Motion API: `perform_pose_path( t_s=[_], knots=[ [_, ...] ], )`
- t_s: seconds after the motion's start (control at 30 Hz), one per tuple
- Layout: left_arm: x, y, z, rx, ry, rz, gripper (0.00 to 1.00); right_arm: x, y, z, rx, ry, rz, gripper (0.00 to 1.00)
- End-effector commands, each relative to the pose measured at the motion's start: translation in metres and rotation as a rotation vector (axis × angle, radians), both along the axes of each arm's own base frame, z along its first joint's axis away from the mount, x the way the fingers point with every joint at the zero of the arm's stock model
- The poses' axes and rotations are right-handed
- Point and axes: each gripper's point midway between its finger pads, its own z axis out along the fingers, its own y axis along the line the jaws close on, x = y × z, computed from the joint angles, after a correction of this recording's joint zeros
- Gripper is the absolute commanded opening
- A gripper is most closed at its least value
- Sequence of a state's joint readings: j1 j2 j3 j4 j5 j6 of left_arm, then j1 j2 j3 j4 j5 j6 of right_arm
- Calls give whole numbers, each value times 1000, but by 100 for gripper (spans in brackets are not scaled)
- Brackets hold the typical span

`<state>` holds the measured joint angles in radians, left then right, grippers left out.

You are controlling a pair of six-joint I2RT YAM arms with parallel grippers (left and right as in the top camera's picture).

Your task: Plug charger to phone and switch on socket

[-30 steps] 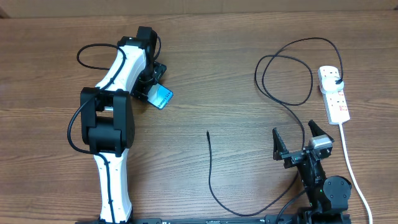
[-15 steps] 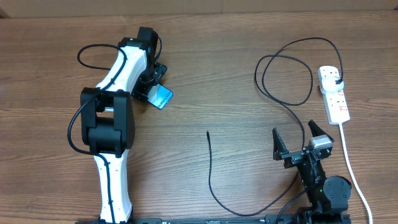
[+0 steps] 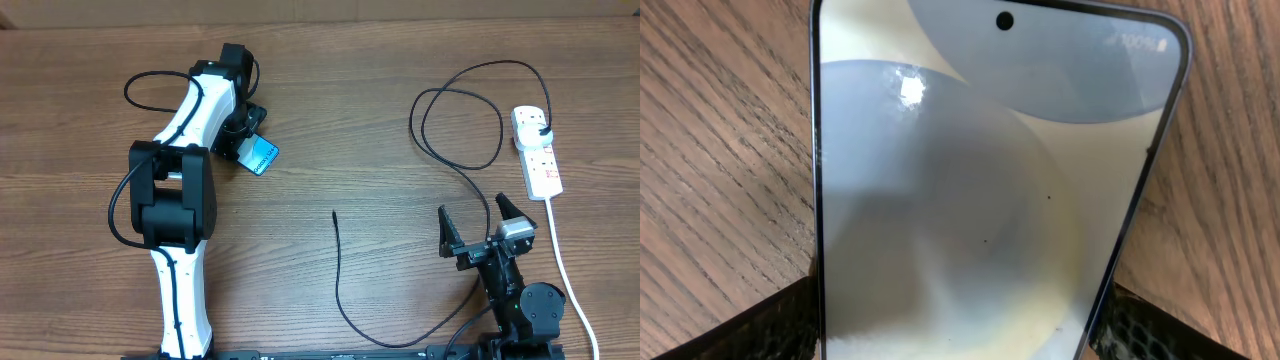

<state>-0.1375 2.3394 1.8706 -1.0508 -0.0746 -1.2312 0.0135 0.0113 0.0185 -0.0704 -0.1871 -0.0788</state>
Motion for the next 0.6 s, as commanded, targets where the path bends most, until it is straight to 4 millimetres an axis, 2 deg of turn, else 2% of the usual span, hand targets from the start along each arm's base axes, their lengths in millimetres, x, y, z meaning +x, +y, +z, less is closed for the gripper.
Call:
perform_pose_path(
  t_s=[0.0, 0.57],
  knots=[
    [-15, -4, -21, -8, 65, -12, 86, 0, 0, -2, -1, -3, 3, 100],
    [-15, -5, -21, -11, 64, -12, 77, 0, 0, -2, -1, -3, 3, 100]
  ],
)
